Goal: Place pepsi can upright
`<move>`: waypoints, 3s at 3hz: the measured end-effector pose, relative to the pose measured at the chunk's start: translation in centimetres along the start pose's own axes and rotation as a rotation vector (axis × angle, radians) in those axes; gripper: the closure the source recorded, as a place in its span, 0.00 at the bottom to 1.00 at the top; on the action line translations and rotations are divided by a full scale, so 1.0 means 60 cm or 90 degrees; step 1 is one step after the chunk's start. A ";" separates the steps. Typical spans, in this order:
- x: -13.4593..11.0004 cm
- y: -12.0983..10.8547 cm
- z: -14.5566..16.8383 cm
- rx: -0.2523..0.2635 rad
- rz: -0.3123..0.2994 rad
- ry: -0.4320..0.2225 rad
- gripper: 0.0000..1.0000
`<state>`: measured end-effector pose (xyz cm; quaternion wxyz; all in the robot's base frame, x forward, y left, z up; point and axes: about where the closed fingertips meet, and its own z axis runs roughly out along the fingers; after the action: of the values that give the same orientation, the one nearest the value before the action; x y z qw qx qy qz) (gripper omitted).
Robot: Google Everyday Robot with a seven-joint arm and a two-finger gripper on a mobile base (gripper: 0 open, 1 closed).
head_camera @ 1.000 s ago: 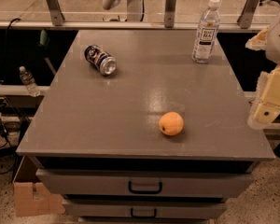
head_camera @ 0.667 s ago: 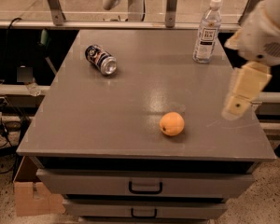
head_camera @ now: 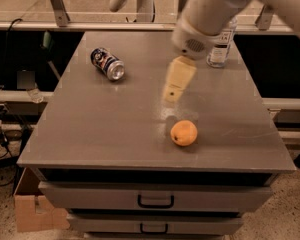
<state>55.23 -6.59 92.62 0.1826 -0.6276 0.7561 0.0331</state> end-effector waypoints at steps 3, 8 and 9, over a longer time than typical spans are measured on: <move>-0.125 -0.026 0.055 -0.016 -0.003 -0.059 0.00; -0.319 -0.205 0.217 0.050 0.270 -0.103 0.00; -0.331 -0.220 0.250 0.042 0.324 -0.096 0.00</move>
Offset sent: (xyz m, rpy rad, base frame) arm 0.0255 0.0607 -0.0049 0.0499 0.0121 0.0272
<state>74.35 13.40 87.35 0.2446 -0.4069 0.8744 0.0999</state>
